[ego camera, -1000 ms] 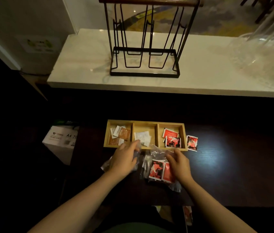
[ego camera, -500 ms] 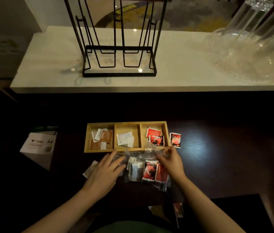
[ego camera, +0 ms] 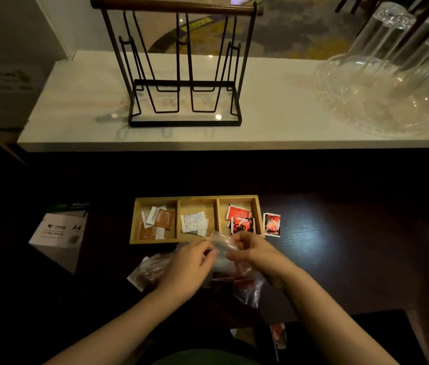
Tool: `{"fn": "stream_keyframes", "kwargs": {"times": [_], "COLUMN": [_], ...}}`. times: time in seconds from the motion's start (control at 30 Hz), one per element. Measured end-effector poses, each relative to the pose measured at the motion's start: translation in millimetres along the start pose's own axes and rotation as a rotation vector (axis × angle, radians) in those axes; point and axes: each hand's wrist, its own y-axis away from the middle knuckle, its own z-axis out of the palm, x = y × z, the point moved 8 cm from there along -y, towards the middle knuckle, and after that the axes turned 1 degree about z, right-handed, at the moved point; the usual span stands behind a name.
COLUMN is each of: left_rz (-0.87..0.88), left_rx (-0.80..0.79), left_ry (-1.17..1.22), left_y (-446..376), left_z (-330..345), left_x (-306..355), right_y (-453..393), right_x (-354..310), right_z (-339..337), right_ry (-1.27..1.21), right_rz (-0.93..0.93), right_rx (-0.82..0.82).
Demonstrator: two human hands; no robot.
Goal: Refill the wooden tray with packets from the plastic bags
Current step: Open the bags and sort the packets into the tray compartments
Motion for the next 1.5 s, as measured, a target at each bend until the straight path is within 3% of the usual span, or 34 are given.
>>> {"fn": "stream_keyframes", "kwargs": {"times": [0.07,0.1,0.23,0.5,0.67,0.8,0.87,1.0,1.1,1.3,1.5], "left_rz": [-0.229,-0.267,-0.2,-0.127,-0.28,-0.351,-0.385,-0.376,-0.344,-0.248,-0.22], "left_rx": [-0.074,-0.061,0.057,0.082,0.343,0.101,0.105,0.151,0.145,0.13,0.101], "left_ry": [0.361,0.422,0.421,0.27,0.502,0.782,0.839,0.739,0.663,0.572,0.387], "left_y": [-2.3,-3.5,-8.2,-8.3,11.9,18.5,20.9,20.8,19.3,15.9,9.5], "left_z": [8.1,6.3,-24.2,-44.5,-52.9,-24.3,-25.1,-37.2,-43.6,-48.1,-41.3], "left_x": [3.3,3.4,0.1,-4.9,-18.6,-6.9,-6.1,-12.0,-14.9,-8.5,-3.1], "right_y": [3.9,6.7,17.0,26.6,15.5,7.1,4.8,3.3,3.1,2.7,3.9], "right_x": [-9.2,-14.5,-33.7,-62.3,-57.6,-49.9,-45.2,-44.7,-45.2,-33.2,-30.4], "right_z": [4.3,6.5,9.9,17.4,20.4,36.0,46.9,54.0,58.8,62.2,57.1], "right_ry": [-0.003,-0.007,0.041,0.379,0.12,-0.083,-0.139,-0.048,-0.028,-0.355,-0.381], "right_rz": [-0.036,-0.056,-0.139,-0.286,-0.256,-0.205,-0.178,-0.215,-0.213,-0.044,-0.01], "right_rx": [0.059,0.061,0.046,0.098,0.141,0.091,0.096,0.194,0.149,-0.085,-0.037]}}
